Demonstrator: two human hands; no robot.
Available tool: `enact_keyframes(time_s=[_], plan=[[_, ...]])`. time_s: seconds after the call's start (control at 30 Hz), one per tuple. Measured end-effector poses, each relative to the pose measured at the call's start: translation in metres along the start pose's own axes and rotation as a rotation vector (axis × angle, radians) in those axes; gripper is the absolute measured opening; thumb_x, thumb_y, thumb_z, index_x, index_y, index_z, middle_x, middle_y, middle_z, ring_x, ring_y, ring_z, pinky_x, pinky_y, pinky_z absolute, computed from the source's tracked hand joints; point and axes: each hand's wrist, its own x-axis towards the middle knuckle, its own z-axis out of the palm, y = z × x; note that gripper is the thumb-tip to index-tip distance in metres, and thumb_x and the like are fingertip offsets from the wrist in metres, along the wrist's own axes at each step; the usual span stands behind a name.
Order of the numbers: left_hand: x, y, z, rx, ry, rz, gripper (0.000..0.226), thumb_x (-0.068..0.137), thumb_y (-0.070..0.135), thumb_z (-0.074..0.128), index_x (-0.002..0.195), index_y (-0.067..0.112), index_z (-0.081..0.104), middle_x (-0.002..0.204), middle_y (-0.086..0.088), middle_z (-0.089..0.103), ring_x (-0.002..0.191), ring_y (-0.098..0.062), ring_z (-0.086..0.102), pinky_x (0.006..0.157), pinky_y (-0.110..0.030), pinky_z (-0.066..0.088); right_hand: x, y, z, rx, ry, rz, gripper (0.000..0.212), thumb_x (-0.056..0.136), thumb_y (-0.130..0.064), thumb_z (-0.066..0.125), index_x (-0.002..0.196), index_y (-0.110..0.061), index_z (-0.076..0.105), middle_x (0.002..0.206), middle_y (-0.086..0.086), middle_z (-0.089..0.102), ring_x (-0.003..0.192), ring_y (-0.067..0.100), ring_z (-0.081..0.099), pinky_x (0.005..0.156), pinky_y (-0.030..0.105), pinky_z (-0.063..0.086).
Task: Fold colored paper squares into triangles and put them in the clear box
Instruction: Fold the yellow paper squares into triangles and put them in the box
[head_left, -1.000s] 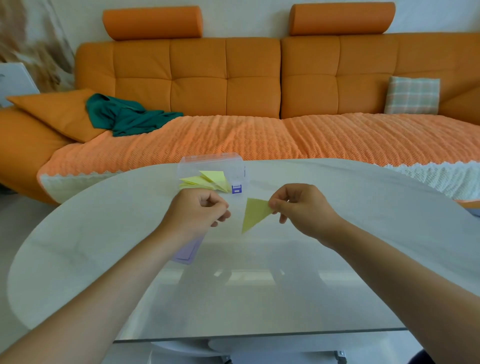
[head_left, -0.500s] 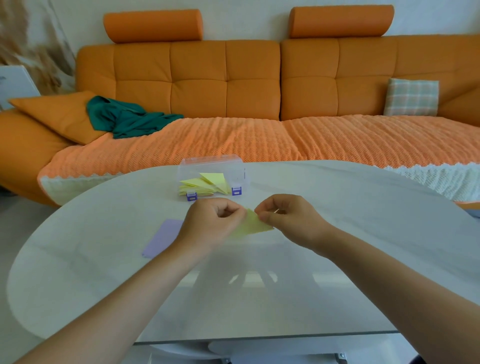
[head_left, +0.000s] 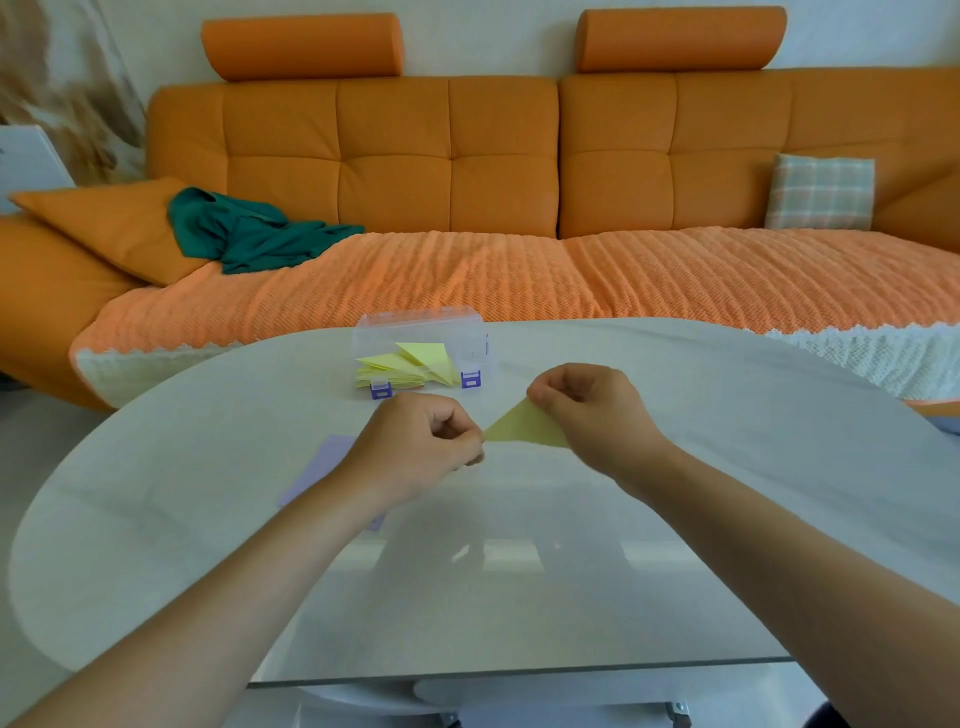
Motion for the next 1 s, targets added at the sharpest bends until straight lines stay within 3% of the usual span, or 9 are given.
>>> enact_keyframes(time_s=[0.17, 0.27, 0.37, 0.53, 0.63, 0.7, 0.83, 0.93, 1.0], plan=[[0.000, -0.012, -0.010, 0.099, 0.119, 0.029, 0.018, 0.085, 0.019, 0.068, 0.068, 0.025, 0.071, 0.072, 0.018, 0.073, 0.071, -0.002, 0.067, 0.067, -0.021, 0.052, 0.007, 0.003, -0.007, 0.000, 0.027, 0.024, 0.019, 0.092, -0.027, 0.067, 0.075, -0.024, 0.074, 0.059, -0.018, 0.061, 0.049, -0.004, 0.050, 0.043, 0.011, 0.037], [0.001, -0.014, -0.007, -0.018, 0.186, 0.056, 0.008, 0.090, 0.028, 0.069, 0.090, 0.034, 0.074, 0.087, 0.028, 0.070, 0.080, 0.005, 0.066, 0.069, -0.007, 0.045, 0.003, 0.005, 0.004, 0.042, -0.054, 0.017, 0.017, 0.091, -0.027, 0.070, 0.076, -0.023, 0.075, 0.063, -0.013, 0.066, 0.053, -0.001, 0.052, 0.048, 0.013, 0.041], [-0.001, -0.014, 0.002, -0.119, 0.115, 0.062, 0.014, 0.090, 0.033, 0.069, 0.104, 0.037, 0.072, 0.094, 0.027, 0.070, 0.087, 0.004, 0.066, 0.080, -0.018, 0.050, -0.002, 0.002, 0.016, 0.089, -0.130, -0.008, 0.014, 0.090, -0.028, 0.071, 0.078, -0.023, 0.076, 0.072, 0.002, 0.071, 0.059, 0.007, 0.055, 0.054, 0.022, 0.045], [0.007, -0.018, 0.003, -0.155, 0.124, 0.076, 0.015, 0.090, 0.024, 0.068, 0.078, 0.032, 0.074, 0.072, 0.017, 0.069, 0.067, -0.002, 0.058, 0.072, -0.030, 0.048, 0.001, -0.001, 0.025, 0.092, -0.159, -0.013, 0.006, 0.086, -0.030, 0.077, 0.081, -0.026, 0.076, 0.075, -0.003, 0.073, 0.060, 0.006, 0.056, 0.054, 0.021, 0.045], [0.013, -0.023, -0.002, -0.124, 0.139, 0.128, 0.017, 0.091, 0.022, 0.068, 0.076, 0.029, 0.073, 0.069, 0.018, 0.067, 0.063, 0.001, 0.055, 0.067, -0.022, 0.046, 0.007, 0.003, 0.026, 0.004, -0.155, -0.002, 0.009, 0.082, -0.030, 0.081, 0.075, -0.028, 0.076, 0.070, -0.002, 0.072, 0.055, 0.008, 0.053, 0.048, 0.019, 0.043], [0.015, -0.027, -0.007, 0.021, 0.095, 0.201, 0.016, 0.092, 0.021, 0.068, 0.077, 0.028, 0.070, 0.069, 0.018, 0.065, 0.062, 0.001, 0.054, 0.062, -0.016, 0.041, 0.013, 0.006, 0.028, -0.023, -0.141, 0.005, 0.011, 0.081, -0.030, 0.081, 0.072, -0.027, 0.077, 0.066, -0.002, 0.070, 0.052, 0.007, 0.051, 0.044, 0.017, 0.041], [0.030, -0.043, -0.025, 0.225, 0.012, 0.208, 0.016, 0.093, 0.023, 0.065, 0.078, 0.028, 0.065, 0.070, 0.013, 0.064, 0.068, -0.005, 0.058, 0.069, -0.031, 0.049, 0.026, 0.012, 0.038, -0.035, -0.087, 0.009, 0.014, 0.083, -0.026, 0.080, 0.070, -0.025, 0.074, 0.058, -0.015, 0.066, 0.046, -0.001, 0.049, 0.044, 0.013, 0.038], [0.046, -0.061, -0.042, 0.347, 0.127, 0.201, 0.009, 0.093, 0.022, 0.063, 0.092, 0.022, 0.072, 0.082, 0.009, 0.067, 0.082, -0.015, 0.061, 0.074, -0.036, 0.051, 0.045, 0.010, 0.051, -0.077, -0.064, -0.009, 0.014, 0.087, -0.028, 0.075, 0.075, -0.023, 0.072, 0.058, -0.017, 0.062, 0.047, -0.001, 0.048, 0.044, 0.013, 0.037], [0.058, -0.075, -0.052, 0.389, 0.220, 0.186, 0.017, 0.094, 0.019, 0.062, 0.108, 0.018, 0.072, 0.098, 0.000, 0.066, 0.099, -0.021, 0.057, 0.083, -0.039, 0.050, 0.062, 0.004, 0.062, -0.160, -0.078, -0.059, 0.016, 0.092, -0.032, 0.069, 0.078, -0.025, 0.067, 0.064, -0.015, 0.061, 0.051, 0.000, 0.048, 0.050, 0.017, 0.037]])
